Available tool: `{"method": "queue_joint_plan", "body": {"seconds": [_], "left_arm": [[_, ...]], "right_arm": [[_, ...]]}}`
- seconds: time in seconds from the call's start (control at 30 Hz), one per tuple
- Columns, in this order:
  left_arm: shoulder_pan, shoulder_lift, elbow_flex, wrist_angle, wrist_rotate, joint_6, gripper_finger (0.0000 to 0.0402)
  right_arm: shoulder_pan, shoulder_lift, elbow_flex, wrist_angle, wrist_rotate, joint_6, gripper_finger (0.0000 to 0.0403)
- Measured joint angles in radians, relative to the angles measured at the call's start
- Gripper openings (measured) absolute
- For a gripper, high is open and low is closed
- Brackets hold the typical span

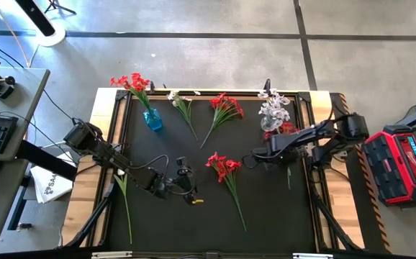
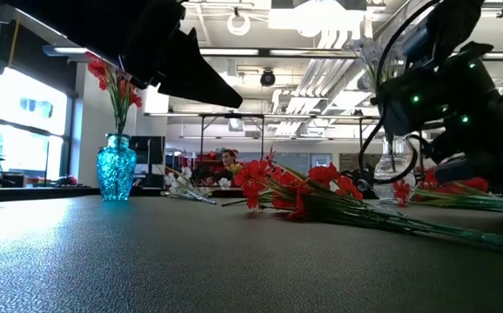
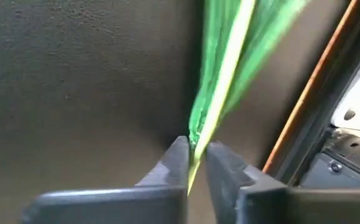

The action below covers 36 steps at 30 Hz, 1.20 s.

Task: Sort flowers into vase by color
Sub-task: Put the white flower into the transparent vase

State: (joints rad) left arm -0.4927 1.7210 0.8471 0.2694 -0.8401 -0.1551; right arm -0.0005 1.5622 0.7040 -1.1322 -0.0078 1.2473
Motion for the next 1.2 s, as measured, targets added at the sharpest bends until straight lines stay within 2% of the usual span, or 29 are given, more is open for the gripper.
{"method": "queue_joint_plan", "body": {"seconds": [0.23, 0.47, 0.7, 0.97, 1.07, 1.2], "left_arm": [[0.0, 0.0, 0.0, 0.007, 0.0, 0.001, 0.016], [0.0, 0.0, 0.0, 0.01, 0.0, 0.002, 0.016], [0.002, 0.0, 0.0, 0.009, 0.0, 0.002, 0.016], [0.005, 0.0, 0.0, 0.006, 0.0, 0.002, 0.016], [0.007, 0.0, 0.0, 0.006, 0.0, 0.002, 0.016], [0.006, 0.0, 0.0, 0.003, 0.017, 0.002, 0.016]], "right_arm": [[0.053, -0.118, 0.01, -0.009, -0.031, 0.078, 0.0004], [0.17, -0.171, 0.095, -0.082, -0.086, 0.271, 0.0001], [0.321, -0.127, 0.119, -0.022, -0.178, 0.422, 0.0001], [0.494, -0.003, 0.118, 0.136, -0.125, 0.493, 0.0003], [0.538, 0.035, 0.118, 0.206, -0.132, 0.505, 0.0022], [0.574, 0.047, 0.118, 0.238, -0.136, 0.538, 0.0071]]}}
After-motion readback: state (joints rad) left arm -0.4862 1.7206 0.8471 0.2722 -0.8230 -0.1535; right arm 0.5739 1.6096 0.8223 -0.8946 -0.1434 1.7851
